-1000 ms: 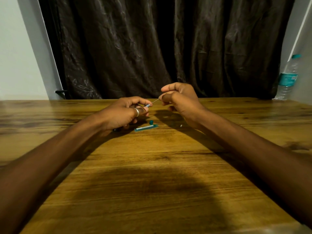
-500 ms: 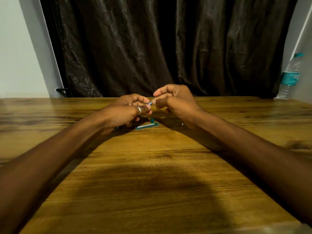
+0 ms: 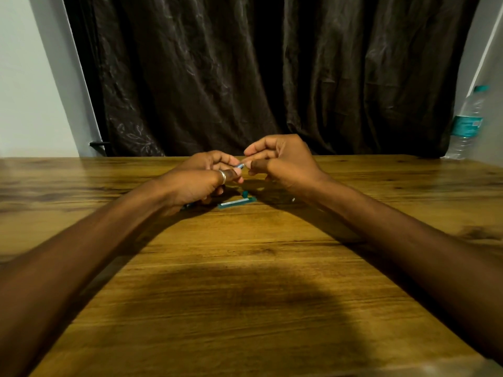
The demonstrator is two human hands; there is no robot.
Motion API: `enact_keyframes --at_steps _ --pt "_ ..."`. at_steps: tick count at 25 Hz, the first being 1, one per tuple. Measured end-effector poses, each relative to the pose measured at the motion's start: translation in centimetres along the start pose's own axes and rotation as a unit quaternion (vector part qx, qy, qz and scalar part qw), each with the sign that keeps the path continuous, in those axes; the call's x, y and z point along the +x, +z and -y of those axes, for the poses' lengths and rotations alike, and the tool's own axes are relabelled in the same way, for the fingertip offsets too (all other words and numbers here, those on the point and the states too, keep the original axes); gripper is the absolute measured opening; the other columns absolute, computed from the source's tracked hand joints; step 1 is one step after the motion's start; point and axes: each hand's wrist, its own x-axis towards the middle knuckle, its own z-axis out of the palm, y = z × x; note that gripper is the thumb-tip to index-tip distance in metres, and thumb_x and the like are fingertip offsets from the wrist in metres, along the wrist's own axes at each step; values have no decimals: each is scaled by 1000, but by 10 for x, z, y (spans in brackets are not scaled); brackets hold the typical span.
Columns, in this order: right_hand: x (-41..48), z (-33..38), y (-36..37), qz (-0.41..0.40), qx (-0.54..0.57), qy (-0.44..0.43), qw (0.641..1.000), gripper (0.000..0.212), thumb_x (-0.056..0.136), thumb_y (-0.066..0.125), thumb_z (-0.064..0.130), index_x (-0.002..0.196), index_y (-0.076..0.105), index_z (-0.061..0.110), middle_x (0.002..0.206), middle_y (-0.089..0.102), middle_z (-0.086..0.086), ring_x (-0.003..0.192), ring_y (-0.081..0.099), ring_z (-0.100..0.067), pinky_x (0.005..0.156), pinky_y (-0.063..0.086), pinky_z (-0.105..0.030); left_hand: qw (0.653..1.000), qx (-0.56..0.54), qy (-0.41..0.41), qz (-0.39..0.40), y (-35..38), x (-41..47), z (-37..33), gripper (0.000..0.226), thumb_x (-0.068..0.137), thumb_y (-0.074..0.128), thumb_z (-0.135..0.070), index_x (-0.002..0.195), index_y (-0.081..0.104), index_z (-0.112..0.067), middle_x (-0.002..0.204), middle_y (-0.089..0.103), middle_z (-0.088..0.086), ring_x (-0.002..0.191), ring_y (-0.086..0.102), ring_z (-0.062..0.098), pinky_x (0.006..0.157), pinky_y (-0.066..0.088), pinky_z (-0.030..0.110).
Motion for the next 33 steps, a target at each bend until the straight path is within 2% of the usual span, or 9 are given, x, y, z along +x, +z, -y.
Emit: enact_keyframes --at_steps 3,6,8,11,16,19,23,30,33 --pt "3 -4 -7 -37 -26 18 999 22 83 74 3 101 74 15 85 80 -1 81 75 -6 62 50 -16 1000 2 3 -4 -1 0 1 20 90 71 -26 110 67 -23 88 77 -3 64 55 9 49 39 23" --pt "6 -11 -10 -66 -53 31 996 20 81 77 6 96 75 18 80 80 1 79 75 -7 66 51 -19 999 49 12 6 -2 -2 2 28 84 79 -21 108 71 -9 98 76 14 81 65 18 73 51 30" --pt "8 -15 -10 -67 -66 32 995 19 80 78 8 92 74 22 76 79 3 75 73 -3 66 50 -19 991 129 14 9 -4 -3 5 27 80 82 -28 101 74 -14 98 77 11 85 68 16 80 54 32" --pt "10 -21 -9 -67 -93 22 993 15 80 79 12 84 73 25 71 77 3 67 69 0 71 54 -22 983 181 6 13 -6 -2 8 24 77 84 -36 93 76 -19 95 77 5 86 69 15 81 54 33" --pt "9 -25 -8 -49 -121 5 991 10 79 77 14 82 75 24 75 78 1 71 69 -5 80 57 -29 979 200 1 37 -5 1 13 20 76 84 -33 90 80 -21 92 79 1 97 71 21 84 54 33" --pt "7 -22 -10 -46 -131 9 990 12 81 75 12 91 78 18 79 79 0 78 72 -8 80 57 -29 977 207 -4 53 -4 1 12 17 79 81 -33 92 80 -21 93 77 1 97 69 20 83 52 32" --pt "5 -20 -9 -34 -134 6 990 11 82 76 11 86 76 21 75 77 1 68 67 0 74 56 -23 979 193 -14 61 -4 -1 10 17 80 81 -26 95 79 -17 99 78 4 102 69 22 93 52 37" --pt "8 -24 -8 -34 -141 -4 989 10 81 77 12 84 76 22 72 76 2 66 67 -1 74 55 -22 981 172 -21 85 -8 -1 8 19 78 82 -16 96 78 -21 102 77 0 101 69 16 95 51 32" --pt "9 -24 -9 -18 -162 -22 986 12 83 75 12 88 78 22 71 71 11 67 62 3 72 50 -17 990 111 -48 73 -17 -4 4 19 80 81 -17 99 79 -16 93 74 2 84 64 15 73 48 27"
